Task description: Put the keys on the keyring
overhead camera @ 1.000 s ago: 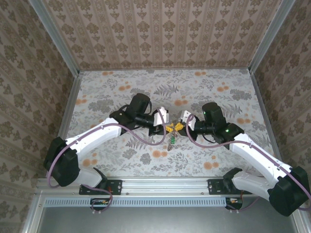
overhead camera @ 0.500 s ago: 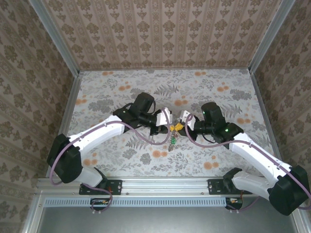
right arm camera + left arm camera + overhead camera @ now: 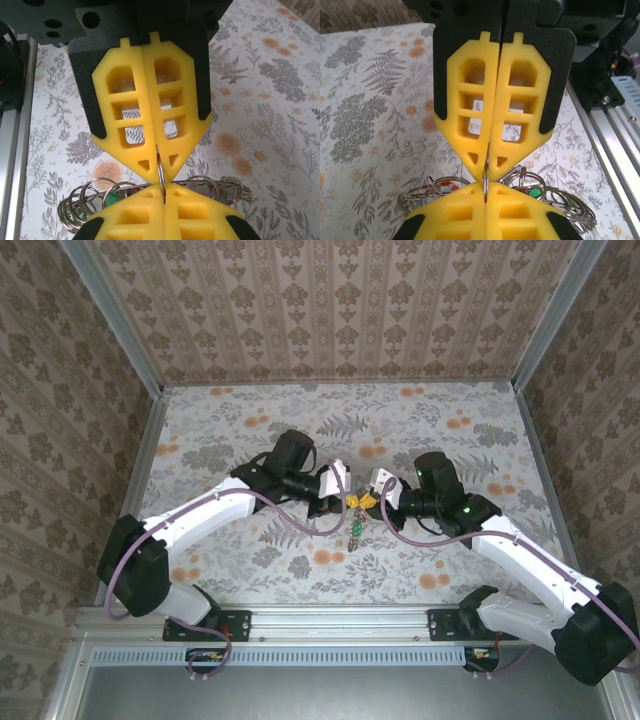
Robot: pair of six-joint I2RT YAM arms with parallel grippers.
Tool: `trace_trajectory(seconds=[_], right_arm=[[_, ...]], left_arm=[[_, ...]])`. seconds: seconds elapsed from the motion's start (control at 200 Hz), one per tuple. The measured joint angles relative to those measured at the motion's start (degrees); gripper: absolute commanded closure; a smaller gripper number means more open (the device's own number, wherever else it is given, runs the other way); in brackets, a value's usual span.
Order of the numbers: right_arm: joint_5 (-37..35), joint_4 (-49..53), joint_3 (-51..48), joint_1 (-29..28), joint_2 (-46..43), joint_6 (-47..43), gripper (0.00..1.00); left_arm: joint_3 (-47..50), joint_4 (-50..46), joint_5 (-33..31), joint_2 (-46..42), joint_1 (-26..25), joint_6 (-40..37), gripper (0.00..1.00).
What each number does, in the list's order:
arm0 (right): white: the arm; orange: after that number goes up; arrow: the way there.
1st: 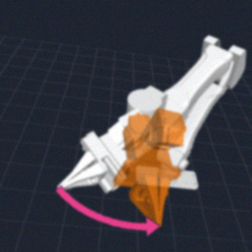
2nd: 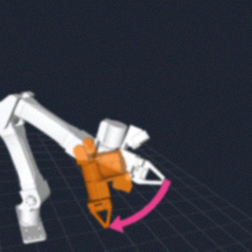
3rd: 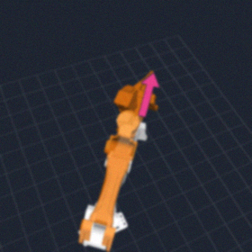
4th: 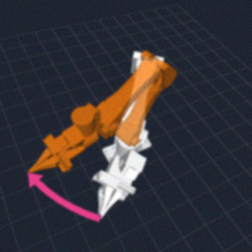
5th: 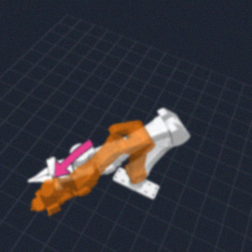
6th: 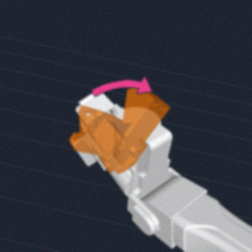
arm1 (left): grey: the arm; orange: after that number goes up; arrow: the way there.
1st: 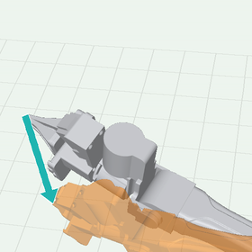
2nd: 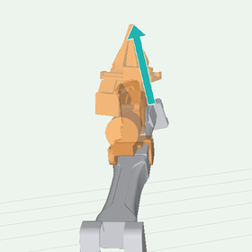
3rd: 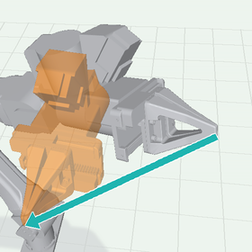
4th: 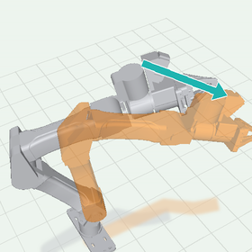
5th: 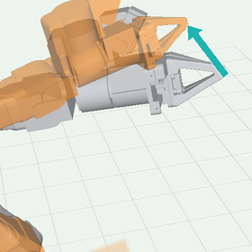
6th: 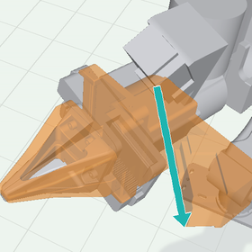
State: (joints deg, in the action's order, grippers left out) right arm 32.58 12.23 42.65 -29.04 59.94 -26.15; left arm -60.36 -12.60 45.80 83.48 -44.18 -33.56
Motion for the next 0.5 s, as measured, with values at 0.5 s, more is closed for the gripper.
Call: trace_trajectory(seconds=[0.5], right_arm=[[3.9,-9.4,-2.7,1.0,-0.2,4.1,0.86]], left_arm=[[4.8,12.9,11.4,-0.5,3.7,8.7,1.00]])
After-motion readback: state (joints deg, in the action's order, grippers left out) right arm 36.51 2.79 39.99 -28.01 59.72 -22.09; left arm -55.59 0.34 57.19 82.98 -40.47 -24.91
